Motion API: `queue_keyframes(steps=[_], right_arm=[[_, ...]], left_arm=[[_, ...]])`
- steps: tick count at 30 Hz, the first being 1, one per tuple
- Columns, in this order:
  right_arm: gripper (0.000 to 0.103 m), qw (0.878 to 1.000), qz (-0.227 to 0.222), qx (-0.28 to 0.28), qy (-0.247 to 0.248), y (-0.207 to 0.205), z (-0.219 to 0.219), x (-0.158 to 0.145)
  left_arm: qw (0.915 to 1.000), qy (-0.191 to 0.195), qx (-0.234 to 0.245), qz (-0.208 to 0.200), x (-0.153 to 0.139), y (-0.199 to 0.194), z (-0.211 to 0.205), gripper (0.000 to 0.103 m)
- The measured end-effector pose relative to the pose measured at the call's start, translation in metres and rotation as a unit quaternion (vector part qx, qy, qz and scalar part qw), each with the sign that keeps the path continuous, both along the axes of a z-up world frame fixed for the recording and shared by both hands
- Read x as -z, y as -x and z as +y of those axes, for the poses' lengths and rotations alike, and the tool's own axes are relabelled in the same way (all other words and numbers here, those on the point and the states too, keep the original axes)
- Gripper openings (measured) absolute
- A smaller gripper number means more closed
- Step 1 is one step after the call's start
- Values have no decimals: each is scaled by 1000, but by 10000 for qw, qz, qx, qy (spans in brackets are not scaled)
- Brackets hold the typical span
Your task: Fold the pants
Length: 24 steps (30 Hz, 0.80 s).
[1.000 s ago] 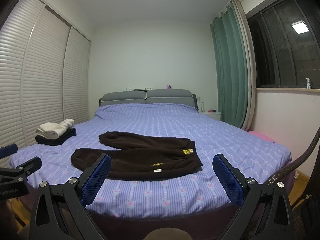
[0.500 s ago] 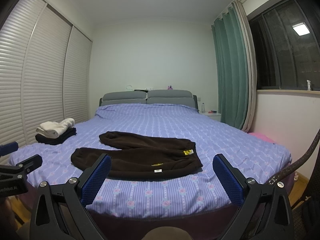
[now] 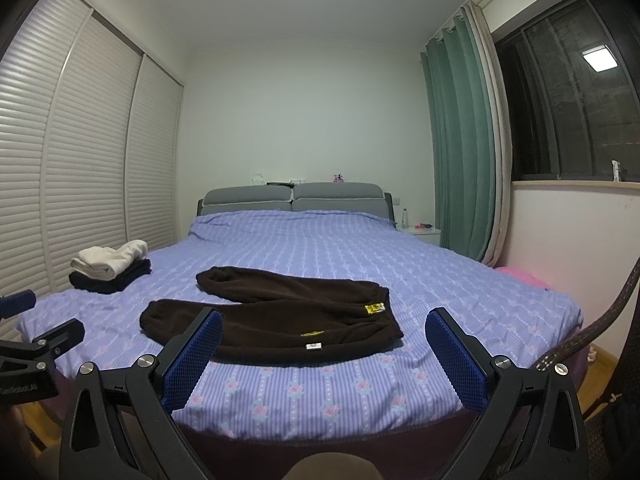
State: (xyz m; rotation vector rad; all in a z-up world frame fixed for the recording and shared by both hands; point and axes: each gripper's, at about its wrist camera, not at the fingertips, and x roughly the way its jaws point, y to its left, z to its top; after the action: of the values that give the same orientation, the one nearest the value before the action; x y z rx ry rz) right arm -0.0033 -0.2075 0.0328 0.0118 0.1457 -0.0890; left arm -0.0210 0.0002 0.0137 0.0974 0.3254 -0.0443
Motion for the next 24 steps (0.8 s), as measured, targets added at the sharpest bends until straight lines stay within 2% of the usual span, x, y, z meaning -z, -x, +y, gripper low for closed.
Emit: queue_keyframes(steps=[24], right_arm=[[103,9999,-82,-39,59,1,2,-4]], left_arm=[[10000,-95,23,-15,1,-3,-3,103]])
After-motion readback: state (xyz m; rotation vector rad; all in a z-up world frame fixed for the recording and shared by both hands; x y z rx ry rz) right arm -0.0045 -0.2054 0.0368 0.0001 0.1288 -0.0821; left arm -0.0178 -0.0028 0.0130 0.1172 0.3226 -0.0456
